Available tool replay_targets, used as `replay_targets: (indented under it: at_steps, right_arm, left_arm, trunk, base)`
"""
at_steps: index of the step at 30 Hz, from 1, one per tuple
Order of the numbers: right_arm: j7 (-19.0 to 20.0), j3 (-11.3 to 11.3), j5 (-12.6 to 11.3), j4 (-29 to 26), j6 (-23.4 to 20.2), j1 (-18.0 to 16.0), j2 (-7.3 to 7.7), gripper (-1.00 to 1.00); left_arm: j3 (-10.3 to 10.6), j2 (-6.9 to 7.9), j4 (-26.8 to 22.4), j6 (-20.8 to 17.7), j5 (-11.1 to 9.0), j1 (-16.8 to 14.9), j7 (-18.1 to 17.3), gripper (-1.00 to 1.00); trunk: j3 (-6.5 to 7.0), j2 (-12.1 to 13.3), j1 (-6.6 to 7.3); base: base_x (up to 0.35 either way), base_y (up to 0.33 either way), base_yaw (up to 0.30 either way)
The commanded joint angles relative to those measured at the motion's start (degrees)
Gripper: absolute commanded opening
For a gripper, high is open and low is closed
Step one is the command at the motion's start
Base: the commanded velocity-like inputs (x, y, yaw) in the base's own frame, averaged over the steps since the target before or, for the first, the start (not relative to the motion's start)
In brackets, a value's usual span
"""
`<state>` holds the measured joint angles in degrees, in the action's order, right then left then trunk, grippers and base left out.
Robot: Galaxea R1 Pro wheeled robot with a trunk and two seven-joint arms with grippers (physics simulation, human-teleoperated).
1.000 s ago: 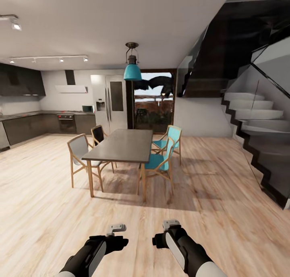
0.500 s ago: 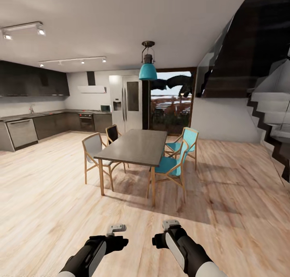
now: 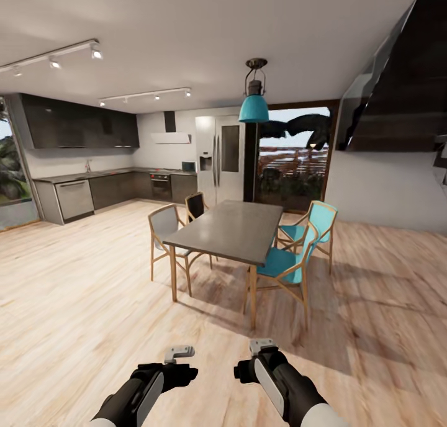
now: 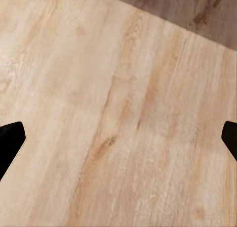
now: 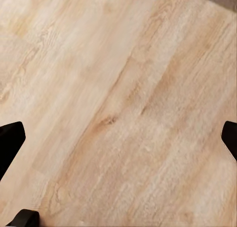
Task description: Place each of the two pumpkins and all three candles from the living room inside a cabinet in the living room (use any cabinet), then make sure every cabinet is closed, and position the cauldron so it is next to a table in the living room.
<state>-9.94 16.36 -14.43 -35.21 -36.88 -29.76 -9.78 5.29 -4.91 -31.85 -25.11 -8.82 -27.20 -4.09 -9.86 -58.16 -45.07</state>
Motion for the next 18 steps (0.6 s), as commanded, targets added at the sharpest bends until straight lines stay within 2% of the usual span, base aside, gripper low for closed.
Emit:
replay_targets:
  at_steps: [1, 18]
  right_arm:
    - [-0.52, 0.25, -0.6, -0.09, -0.21, -0.03, 0.04, 1.0]
    - [-0.44, 0.34, -0.6, -0.04, -0.25, -0.03, -0.06, 1.0]
  left_arm:
    - [0.16, 0.01, -0.05, -0.3, -0.58, -0.05, 0.14, 1.0]
    - [0.16, 0.02, -0.05, -0.35, -0.66, -0.05, 0.07, 1.0]
  trunk:
    - [-0.09, -0.05, -0.04]
    - [-0.09, -0.05, -0.04]
  base:
    - [0.303, -0.083, 0.291]
    - [0.327, -0.011, 0.291]
